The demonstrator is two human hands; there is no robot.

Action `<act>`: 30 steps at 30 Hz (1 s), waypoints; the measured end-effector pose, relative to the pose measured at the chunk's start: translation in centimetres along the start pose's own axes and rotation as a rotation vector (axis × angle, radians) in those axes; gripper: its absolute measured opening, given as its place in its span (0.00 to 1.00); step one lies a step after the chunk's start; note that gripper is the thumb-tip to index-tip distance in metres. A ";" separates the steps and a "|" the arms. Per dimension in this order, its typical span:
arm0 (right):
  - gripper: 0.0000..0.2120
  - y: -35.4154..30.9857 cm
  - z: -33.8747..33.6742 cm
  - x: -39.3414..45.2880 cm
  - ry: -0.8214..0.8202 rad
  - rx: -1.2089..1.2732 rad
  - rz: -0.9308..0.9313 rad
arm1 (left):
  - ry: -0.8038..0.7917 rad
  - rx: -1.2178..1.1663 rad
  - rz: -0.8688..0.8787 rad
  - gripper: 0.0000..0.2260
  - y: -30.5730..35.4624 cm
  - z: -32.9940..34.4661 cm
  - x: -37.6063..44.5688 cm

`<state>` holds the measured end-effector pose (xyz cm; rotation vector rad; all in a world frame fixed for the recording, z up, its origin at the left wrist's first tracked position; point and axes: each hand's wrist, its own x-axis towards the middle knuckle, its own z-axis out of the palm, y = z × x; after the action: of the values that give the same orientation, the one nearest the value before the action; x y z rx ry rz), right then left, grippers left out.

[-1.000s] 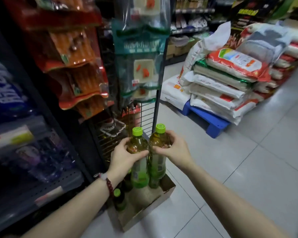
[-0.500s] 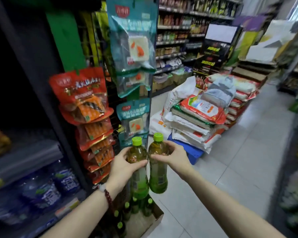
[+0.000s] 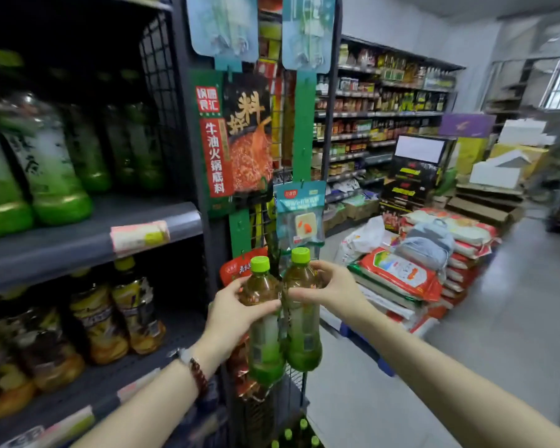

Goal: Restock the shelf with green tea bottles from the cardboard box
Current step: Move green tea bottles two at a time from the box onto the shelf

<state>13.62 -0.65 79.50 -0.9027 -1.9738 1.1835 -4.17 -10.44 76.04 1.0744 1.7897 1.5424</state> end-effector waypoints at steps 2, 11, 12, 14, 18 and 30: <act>0.33 -2.6 0.2 0.3 0.016 -0.050 -0.068 | 0.035 0.001 0.012 0.35 1.7 -1.7 -0.1; 0.38 -10.7 2.1 2.9 -0.070 -0.059 -0.225 | 0.186 0.007 0.086 0.29 8.6 -7.8 -1.4; 0.38 -11.2 2.3 3.2 -0.078 -0.055 -0.233 | 0.189 0.016 0.097 0.28 9.1 -8.4 -1.4; 0.38 -12.2 2.8 3.7 -0.098 -0.026 -0.264 | 0.209 0.049 0.126 0.29 10.0 -9.4 -1.7; 0.38 -14.7 3.9 4.8 -0.155 -0.007 -0.331 | 0.313 0.112 0.136 0.29 12.0 -11.8 -2.1; 0.45 -24.1 5.4 7.5 -0.212 0.014 -0.524 | 0.376 0.188 0.259 0.49 20.1 -18.5 -2.1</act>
<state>-0.26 -5.45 100.72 -0.2239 -2.1809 1.0089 -13.68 -21.78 99.09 1.2044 2.1499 1.8589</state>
